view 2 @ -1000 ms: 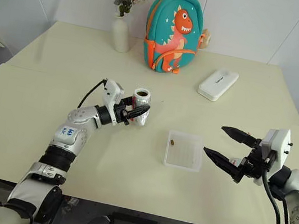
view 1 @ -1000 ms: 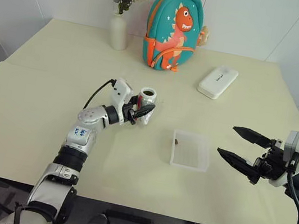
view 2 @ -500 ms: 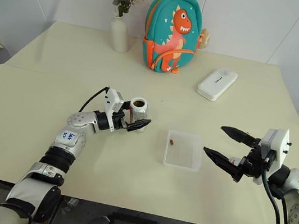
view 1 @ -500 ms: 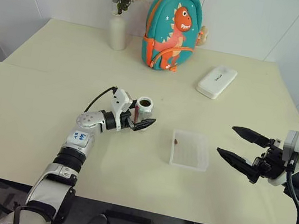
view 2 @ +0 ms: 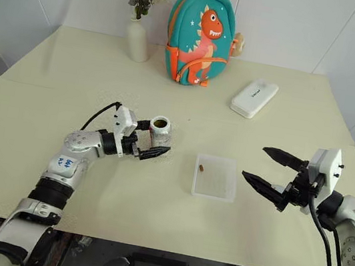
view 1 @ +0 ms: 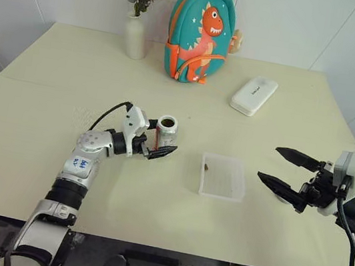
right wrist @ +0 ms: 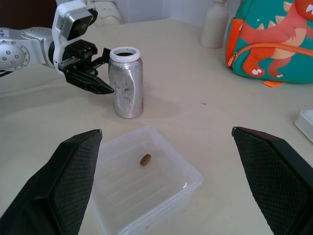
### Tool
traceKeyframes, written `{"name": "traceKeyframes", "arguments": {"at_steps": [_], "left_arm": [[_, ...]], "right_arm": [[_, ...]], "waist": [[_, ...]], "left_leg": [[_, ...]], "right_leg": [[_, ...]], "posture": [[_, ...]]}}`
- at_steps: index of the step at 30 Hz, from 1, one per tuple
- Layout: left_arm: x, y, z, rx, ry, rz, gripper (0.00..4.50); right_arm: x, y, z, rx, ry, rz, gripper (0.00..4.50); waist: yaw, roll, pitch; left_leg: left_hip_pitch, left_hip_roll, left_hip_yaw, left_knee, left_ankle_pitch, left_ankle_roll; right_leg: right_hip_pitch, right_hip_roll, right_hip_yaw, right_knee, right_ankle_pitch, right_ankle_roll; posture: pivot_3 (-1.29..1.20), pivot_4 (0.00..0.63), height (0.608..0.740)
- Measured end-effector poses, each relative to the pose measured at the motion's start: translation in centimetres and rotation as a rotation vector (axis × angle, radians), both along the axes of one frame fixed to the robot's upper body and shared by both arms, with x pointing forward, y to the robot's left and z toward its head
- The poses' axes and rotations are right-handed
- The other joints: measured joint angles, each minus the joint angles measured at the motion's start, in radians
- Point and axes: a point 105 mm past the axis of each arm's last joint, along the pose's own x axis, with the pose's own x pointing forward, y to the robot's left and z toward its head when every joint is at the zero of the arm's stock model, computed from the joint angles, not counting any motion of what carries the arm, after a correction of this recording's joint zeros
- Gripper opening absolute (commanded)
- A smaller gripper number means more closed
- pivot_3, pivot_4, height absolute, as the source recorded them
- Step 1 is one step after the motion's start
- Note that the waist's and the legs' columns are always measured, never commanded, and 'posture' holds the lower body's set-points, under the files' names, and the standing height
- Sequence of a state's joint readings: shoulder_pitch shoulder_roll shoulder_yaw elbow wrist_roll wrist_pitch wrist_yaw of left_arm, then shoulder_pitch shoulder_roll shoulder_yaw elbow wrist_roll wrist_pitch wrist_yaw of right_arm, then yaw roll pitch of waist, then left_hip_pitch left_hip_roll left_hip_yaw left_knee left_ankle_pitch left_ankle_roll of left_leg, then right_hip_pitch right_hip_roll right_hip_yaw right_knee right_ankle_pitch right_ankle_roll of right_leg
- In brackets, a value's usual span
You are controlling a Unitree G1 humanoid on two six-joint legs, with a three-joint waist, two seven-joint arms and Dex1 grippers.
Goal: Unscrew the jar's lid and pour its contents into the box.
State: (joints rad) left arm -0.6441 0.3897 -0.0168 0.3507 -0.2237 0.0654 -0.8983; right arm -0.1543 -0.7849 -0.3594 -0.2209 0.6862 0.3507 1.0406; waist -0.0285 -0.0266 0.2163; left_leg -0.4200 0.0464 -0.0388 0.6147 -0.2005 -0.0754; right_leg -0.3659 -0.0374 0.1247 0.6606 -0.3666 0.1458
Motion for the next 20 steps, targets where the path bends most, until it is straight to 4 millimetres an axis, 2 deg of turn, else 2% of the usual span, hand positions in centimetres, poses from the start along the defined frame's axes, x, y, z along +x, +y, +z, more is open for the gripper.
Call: {"name": "traceKeyframes", "arguments": {"at_steps": [5, 8, 12, 17, 20], "left_arm": [[-0.2, 0.9, 0.1, 0.017, 0.007, 0.014, 4.47], [-0.6, 2.3, -0.3, 0.044, 0.032, 0.02, 4.47], [-2.1, 3.1, -0.4, 0.074, 0.049, -0.033, 4.47], [-4.1, 6.0, 0.0, 0.111, 0.105, -0.092, 4.47], [-4.7, 9.3, 1.1, 0.147, 0.084, -0.058, 4.47]], "right_arm": [[0.2, 0.0, 0.3, 0.002, -0.011, 0.006, 4.5], [0.1, 0.0, 0.2, 0.0, -0.005, 0.013, 4.5], [-0.3, -0.3, -0.1, -0.031, 0.023, 0.018, 4.5], [-0.9, -1.6, 1.1, -0.086, 0.014, 0.005, 4.5], [-1.3, -2.1, 1.3, -0.092, 0.023, 0.004, 4.5]], "waist": [[0.0, 0.0, 0.0], [-0.003, 0.0, 0.0], [-0.002, 0.0, 0.0], [-0.003, 0.0, 0.0], [-0.005, 0.0, 0.0]], "left_leg": [[0.0, 0.0, 0.0, 0.0, 0.0, 0.0], [0.0, 0.0, 0.0, -0.001, 0.0, 0.0], [0.0, 0.0, 0.0, -0.002, 0.0, 0.0], [0.0, 0.001, 0.0, -0.002, 0.0, 0.0], [0.0, 0.001, 0.0, -0.003, 0.0, 0.0]], "right_leg": [[0.0, 0.0, 0.0, 0.0, 0.0, 0.0], [0.0, 0.0, 0.0, -0.001, 0.0, 0.0], [-0.001, 0.0, 0.0, -0.001, 0.0, 0.0], [-0.001, 0.0, 0.0, -0.001, 0.0, -0.001], [-0.001, 0.0, -0.001, -0.002, 0.0, -0.002]], "posture": [[0.0, 0.15, 0.74], [0.0, 0.15, 0.74], [0.0, 0.15, 0.74], [0.0, 0.15, 0.74], [0.0, 0.15, 0.74]]}}
